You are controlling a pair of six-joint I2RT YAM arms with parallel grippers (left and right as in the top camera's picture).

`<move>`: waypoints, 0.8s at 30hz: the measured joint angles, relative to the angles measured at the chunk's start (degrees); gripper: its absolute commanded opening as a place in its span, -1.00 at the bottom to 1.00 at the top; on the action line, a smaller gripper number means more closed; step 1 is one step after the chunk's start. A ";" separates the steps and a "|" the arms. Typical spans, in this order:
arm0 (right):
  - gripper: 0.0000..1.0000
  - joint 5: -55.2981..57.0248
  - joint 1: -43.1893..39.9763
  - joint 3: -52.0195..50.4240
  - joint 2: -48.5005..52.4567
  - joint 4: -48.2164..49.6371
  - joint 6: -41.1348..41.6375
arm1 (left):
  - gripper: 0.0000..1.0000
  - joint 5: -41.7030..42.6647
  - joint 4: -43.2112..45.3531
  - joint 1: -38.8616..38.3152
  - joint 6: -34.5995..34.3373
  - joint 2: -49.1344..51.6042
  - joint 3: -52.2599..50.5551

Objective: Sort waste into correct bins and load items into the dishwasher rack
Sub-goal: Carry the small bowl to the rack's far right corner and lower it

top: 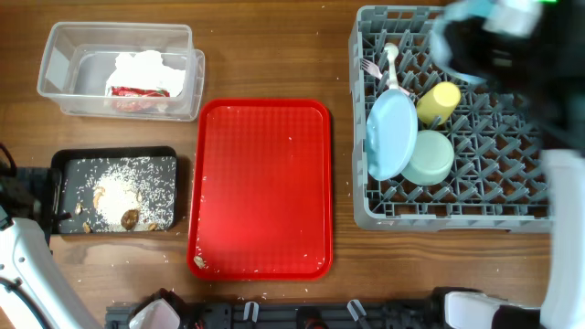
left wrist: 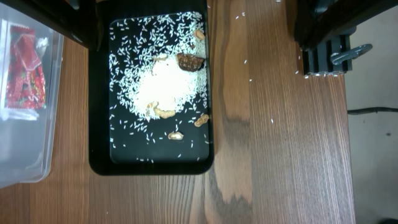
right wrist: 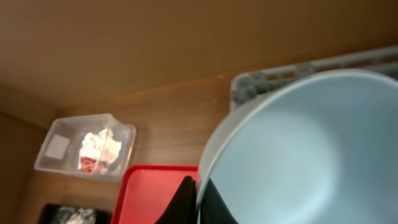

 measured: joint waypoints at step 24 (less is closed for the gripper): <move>-0.91 -64.28 -28.44 -5.77 35.85 39.45 1.31 | 1.00 0.02 -0.02 0.07 0.00 0.00 0.00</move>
